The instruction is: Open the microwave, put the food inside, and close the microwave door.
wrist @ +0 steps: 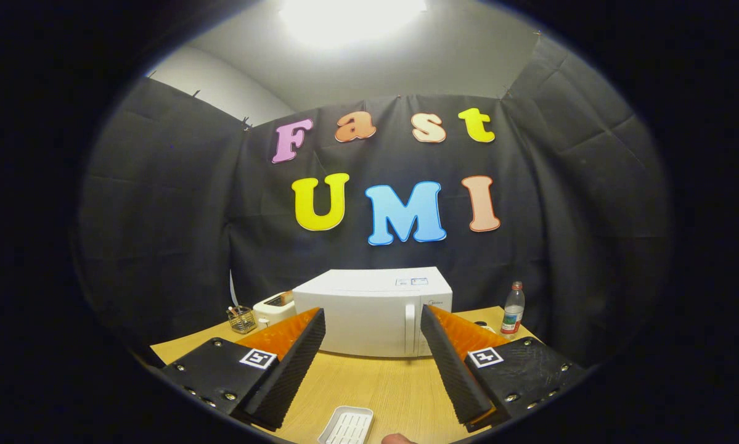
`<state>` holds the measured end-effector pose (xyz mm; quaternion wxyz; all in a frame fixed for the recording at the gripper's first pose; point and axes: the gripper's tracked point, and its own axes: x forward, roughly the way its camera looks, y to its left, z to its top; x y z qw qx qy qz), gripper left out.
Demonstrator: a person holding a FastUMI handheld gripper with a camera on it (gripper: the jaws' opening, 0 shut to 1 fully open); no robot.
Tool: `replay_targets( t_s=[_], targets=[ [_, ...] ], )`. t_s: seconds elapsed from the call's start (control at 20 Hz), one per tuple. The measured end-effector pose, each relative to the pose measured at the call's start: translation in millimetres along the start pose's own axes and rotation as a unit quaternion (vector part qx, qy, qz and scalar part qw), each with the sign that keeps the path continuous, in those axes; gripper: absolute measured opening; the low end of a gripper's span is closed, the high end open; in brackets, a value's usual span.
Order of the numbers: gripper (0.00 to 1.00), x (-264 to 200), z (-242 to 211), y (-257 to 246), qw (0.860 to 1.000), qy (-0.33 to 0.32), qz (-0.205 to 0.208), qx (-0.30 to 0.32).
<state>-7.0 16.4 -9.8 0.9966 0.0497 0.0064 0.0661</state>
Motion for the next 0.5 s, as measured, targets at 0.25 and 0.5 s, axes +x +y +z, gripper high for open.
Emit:
replay_targets(
  t_s=[0.25, 0.5],
  targets=[
    [0.97, -8.6, 9.8, 4.6, 1.0, -0.013, 0.004, -0.001],
    [0.97, -25.8, 27.2, -8.5, 0.999, -0.039, 0.0, -0.005]
  ],
)
